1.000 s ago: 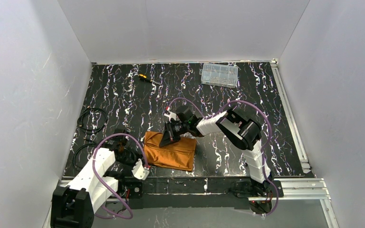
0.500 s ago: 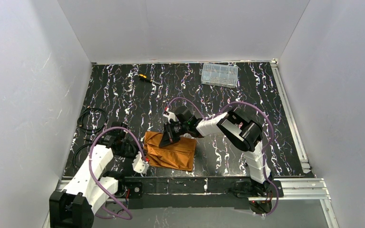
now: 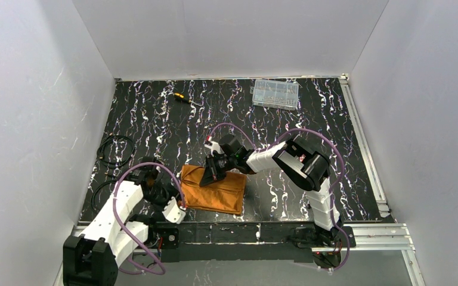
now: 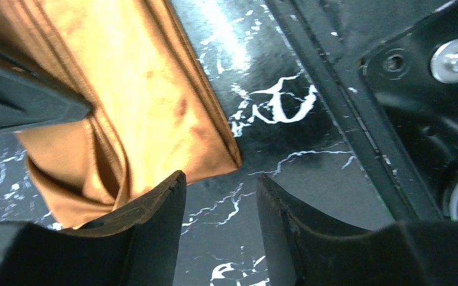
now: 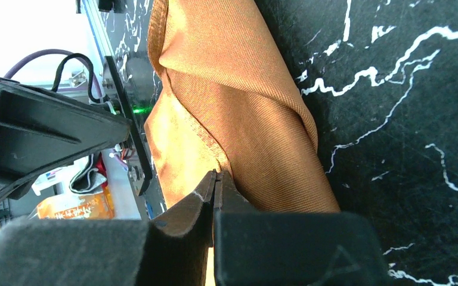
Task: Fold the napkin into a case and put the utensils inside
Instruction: Grasp the top corner of the smaller rectangle folded napkin from the folded napkin.
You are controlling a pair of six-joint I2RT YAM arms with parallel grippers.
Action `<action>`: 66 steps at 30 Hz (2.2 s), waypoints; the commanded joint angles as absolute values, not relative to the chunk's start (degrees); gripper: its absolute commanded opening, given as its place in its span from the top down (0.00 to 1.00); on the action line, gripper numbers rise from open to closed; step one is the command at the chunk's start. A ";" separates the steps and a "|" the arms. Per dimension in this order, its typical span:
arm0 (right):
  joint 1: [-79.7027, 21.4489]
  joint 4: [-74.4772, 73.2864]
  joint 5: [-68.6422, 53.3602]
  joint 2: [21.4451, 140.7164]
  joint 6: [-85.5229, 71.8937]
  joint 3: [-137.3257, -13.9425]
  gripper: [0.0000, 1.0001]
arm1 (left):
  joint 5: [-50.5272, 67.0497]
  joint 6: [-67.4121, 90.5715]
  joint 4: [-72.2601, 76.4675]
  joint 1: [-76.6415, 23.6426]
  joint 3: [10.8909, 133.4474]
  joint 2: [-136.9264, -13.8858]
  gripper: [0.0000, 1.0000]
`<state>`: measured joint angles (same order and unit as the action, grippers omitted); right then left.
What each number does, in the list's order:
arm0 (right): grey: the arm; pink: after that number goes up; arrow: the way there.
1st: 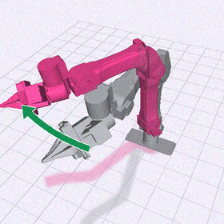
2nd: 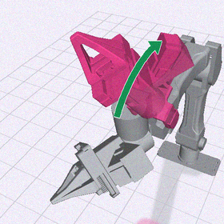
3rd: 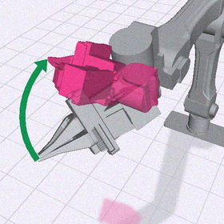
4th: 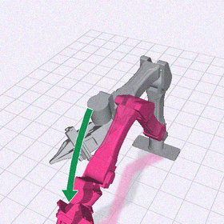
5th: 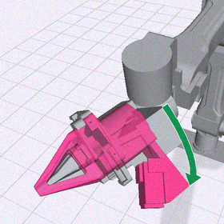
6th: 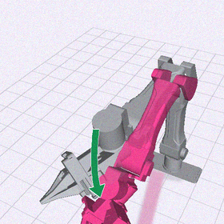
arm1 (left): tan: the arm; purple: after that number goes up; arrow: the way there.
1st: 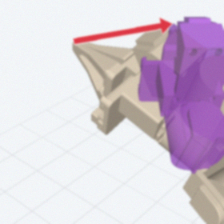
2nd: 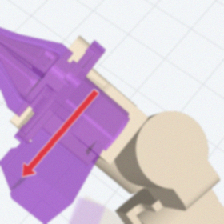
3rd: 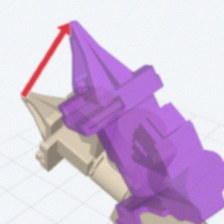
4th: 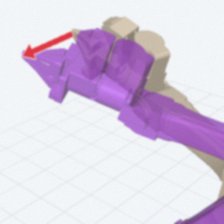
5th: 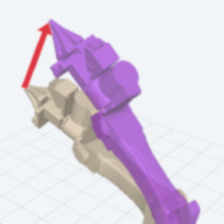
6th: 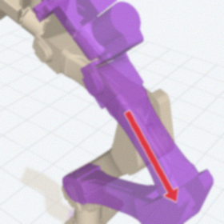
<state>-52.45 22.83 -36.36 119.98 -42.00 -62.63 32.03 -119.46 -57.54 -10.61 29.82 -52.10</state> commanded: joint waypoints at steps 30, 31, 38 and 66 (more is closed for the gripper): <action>-52.30 23.85 -35.29 117.29 -40.70 -55.74 0.93 | 32.08 -149.74 -51.22 -11.29 23.82 -64.04 0.78; -52.14 23.51 -35.25 116.99 -40.24 -55.65 0.93 | 32.30 -149.44 -51.25 -11.59 24.36 -64.60 0.79; -51.98 21.29 -34.42 116.10 -36.38 -55.74 0.93 | 33.45 -144.25 -53.66 -15.46 31.38 -67.48 1.00; -53.65 19.04 -27.69 112.47 -28.08 -56.05 0.84 | 35.11 -131.72 -58.07 -20.43 38.78 -69.44 0.92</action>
